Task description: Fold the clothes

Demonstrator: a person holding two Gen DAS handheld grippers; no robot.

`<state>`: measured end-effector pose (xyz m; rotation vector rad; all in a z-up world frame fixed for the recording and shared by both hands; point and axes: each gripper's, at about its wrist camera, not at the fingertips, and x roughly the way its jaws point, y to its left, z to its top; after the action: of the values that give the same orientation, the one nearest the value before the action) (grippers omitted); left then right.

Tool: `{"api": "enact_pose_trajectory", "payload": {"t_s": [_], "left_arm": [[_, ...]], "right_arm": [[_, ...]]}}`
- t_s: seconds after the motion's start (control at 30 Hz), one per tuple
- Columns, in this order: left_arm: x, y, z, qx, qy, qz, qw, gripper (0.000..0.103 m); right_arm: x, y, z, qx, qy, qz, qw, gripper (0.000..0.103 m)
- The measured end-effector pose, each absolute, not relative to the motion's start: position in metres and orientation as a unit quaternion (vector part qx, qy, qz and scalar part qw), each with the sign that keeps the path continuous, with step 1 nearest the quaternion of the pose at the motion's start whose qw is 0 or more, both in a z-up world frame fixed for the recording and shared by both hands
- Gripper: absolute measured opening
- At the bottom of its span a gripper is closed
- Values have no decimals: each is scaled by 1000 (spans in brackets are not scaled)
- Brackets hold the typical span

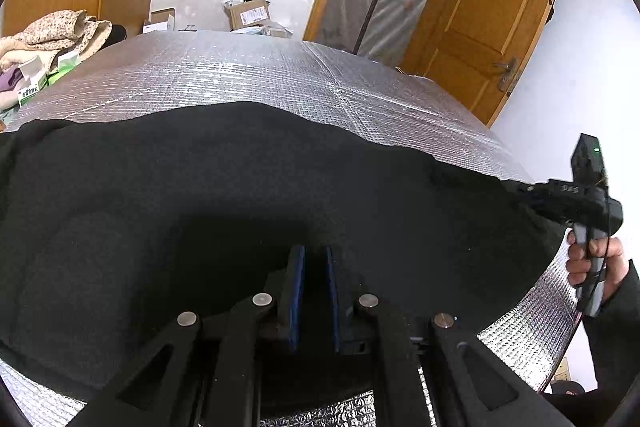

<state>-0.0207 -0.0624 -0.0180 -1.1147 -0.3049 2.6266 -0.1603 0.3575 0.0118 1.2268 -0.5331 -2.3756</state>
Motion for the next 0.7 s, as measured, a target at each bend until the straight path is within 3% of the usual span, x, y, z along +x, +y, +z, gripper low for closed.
{"api": "enact_pose_trajectory", "payload": {"t_s": [0.07, 0.27, 0.47, 0.7], "left_arm": [[-20, -63, -18, -384, -106, 907, 136, 10], [-20, -64, -18, -383, -110, 907, 139, 10], [-22, -65, -17, -385, -108, 906, 140, 10], [-22, -64, -18, -385, -104, 906, 141, 10]], "right_arm": [[-173, 363, 9, 435, -206, -855, 194, 11], [-190, 391, 12, 418, -222, -870, 135, 14], [-146, 452, 19, 395, -247, -879, 99, 15], [-101, 561, 12, 349, -323, -879, -38, 14]]}}
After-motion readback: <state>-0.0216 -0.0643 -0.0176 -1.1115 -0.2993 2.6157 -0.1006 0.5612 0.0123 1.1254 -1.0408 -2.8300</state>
